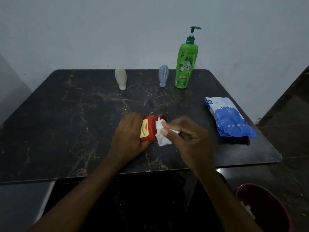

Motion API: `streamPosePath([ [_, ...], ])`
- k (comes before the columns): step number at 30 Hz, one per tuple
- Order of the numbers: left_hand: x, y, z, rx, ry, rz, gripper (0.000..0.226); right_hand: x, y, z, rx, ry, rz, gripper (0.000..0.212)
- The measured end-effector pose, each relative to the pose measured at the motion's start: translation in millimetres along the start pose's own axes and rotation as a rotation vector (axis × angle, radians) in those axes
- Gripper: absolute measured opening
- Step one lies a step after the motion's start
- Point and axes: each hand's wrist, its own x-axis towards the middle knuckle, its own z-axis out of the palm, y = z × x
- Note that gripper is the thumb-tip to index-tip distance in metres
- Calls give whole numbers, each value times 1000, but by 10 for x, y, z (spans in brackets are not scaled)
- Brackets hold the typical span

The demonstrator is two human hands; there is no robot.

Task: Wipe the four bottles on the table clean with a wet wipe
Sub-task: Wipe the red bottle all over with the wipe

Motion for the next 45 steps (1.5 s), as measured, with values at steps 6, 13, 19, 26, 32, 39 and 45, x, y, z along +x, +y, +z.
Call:
streamPosePath([
  [6, 0, -7, 10, -6, 26, 41, 68, 186, 101, 24, 172, 28, 119, 19],
  [13, 3, -29, 41, -34, 84, 20, 67, -153, 69, 104, 134, 82, 94, 12],
  [19, 7, -11, 13, -48, 92, 66, 62, 128, 75, 91, 86, 86, 97, 10],
  [26, 167, 140, -123, -490, 227, -354, 32, 108, 174, 14, 136, 159, 247, 18],
  [32, 361, 94, -360, -1814, 136, -1124, 47, -41, 138, -5, 135, 139, 271, 17],
  [39, 254, 321, -349, -2110, 100, -1217, 58, -117, 12, 0, 35, 74, 64, 20],
  [45, 193, 478, -313, -2065, 84, -1286, 63, -55, -67, 65, -197, 61, -206, 23],
])
